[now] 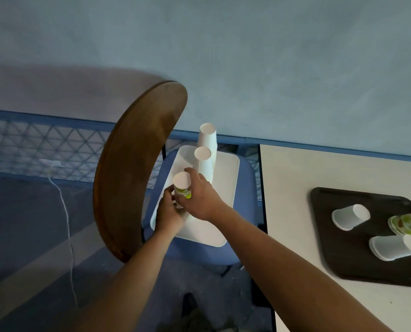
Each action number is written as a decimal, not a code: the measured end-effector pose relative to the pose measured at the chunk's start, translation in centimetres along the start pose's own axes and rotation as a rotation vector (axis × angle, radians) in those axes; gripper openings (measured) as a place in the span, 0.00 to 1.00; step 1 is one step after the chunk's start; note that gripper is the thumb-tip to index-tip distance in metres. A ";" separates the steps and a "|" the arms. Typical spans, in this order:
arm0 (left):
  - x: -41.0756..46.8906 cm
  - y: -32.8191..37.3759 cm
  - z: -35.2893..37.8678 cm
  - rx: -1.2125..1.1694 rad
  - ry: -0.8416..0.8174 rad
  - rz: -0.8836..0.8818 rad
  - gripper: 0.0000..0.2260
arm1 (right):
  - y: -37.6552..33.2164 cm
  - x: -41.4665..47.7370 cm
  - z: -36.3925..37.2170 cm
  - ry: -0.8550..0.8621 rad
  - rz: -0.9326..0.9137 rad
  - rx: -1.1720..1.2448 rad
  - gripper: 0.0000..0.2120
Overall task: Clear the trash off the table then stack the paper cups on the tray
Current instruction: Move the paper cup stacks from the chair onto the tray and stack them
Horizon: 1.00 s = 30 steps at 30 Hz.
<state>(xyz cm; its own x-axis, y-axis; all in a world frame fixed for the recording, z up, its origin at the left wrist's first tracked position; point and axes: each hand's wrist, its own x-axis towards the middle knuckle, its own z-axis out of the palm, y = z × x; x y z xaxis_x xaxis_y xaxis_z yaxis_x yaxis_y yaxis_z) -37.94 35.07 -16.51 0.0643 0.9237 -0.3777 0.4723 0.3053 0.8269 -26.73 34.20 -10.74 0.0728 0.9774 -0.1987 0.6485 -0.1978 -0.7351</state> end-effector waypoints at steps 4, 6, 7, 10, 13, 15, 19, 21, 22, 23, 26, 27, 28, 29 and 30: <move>0.2 -0.5 0.4 0.028 0.004 0.000 0.25 | 0.3 -0.1 0.5 0.036 -0.001 0.020 0.34; 0.0 -0.8 0.7 0.008 -0.009 -0.030 0.27 | 0.7 -0.3 0.2 0.044 -0.001 0.029 0.36; 0.1 -1.3 0.9 0.007 -0.015 -0.035 0.30 | 1.0 -0.3 0.0 0.042 -0.001 0.037 0.37; 1.3 -4.1 1.9 0.051 -0.032 -0.006 0.44 | 1.9 -0.6 -0.5 0.036 -0.002 0.056 0.37; 1.5 -5.0 2.6 0.134 -0.058 0.024 0.44 | 2.8 -0.8 -0.7 0.027 -0.016 0.043 0.37; 1.0 -4.6 2.9 0.183 -0.086 0.044 0.39 | 3.2 -0.8 -0.9 0.016 -0.024 0.045 0.36; 1.0 -5.2 3.7 0.181 -0.086 0.047 0.39 | 3.8 -1.1 -1.0 0.026 -0.019 0.083 0.32; 1.1 -5.2 3.9 0.179 -0.074 0.063 0.38 | 4.1 -1.2 -0.9 0.042 -0.007 0.104 0.31; 1.2 -5.2 3.9 0.180 -0.069 0.067 0.37 | 4.2 -1.3 -0.9 0.050 -0.002 0.116 0.31; 1.2 -5.3 4.0 0.172 -0.065 0.074 0.36 | 4.4 -1.4 -0.9 0.058 0.001 0.128 0.30; 1.3 -5.9 4.1 0.134 -0.026 0.094 0.33 | 4.8 -2.1 -0.8 0.106 -0.004 0.162 0.29; 1.5 -6.4 4.2 0.115 -0.008 0.093 0.33 | 4.8 -2.4 -0.7 0.129 -0.005 0.176 0.29; 1.8 -6.8 4.2 0.106 0.006 0.097 0.33 | 4.8 -2.6 -0.7 0.151 -0.005 0.190 0.28; 1.9 -7.1 4.2 0.097 0.017 0.107 0.33 | 4.7 -2.8 -0.7 0.172 -0.004 0.206 0.28; 2.0 -7.2 4.3 0.088 0.021 0.120 0.33 | 4.6 -3.0 -0.8 0.192 -0.005 0.219 0.28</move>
<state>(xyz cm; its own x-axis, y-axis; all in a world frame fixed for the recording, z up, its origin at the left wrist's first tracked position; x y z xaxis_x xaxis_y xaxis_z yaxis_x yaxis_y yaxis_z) -37.43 33.71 -24.95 0.1067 0.9573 -0.2686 0.5375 0.1717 0.8256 -23.34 30.43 -13.03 0.2254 0.9707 -0.0837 0.4714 -0.1838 -0.8626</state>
